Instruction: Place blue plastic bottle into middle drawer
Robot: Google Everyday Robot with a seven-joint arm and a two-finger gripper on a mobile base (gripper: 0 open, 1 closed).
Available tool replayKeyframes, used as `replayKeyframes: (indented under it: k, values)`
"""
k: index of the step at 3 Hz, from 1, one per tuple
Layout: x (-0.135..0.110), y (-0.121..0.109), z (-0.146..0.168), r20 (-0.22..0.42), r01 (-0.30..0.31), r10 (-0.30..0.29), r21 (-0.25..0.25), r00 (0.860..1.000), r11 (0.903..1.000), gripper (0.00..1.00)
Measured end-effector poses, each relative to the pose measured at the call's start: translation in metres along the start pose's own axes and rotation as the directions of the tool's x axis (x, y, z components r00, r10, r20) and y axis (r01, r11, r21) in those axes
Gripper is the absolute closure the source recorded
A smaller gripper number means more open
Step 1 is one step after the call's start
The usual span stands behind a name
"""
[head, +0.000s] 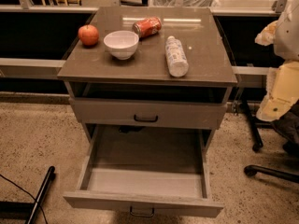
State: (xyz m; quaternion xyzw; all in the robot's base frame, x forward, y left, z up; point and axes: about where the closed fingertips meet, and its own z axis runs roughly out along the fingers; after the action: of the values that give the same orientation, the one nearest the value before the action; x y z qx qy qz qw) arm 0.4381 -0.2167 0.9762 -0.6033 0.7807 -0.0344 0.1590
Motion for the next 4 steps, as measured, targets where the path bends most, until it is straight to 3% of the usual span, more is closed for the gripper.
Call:
replayKeyframes:
  k: [1,2,3,4]
  values:
    - [0.000,0.000,0.000,0.000,0.000,0.000,0.000,1.000,1.0000,0.00]
    - [-0.024,-0.028,0.017,0.023,-0.028,0.028,-0.004,0.999,0.9996,0.00]
    - [-0.067,-0.075,0.050,0.043,-0.081,0.081,-0.017,0.996,0.9966,0.00]
    - [-0.100,-0.118,0.095,0.031,-0.208,0.209,-0.033,0.977,0.9775,0.00]
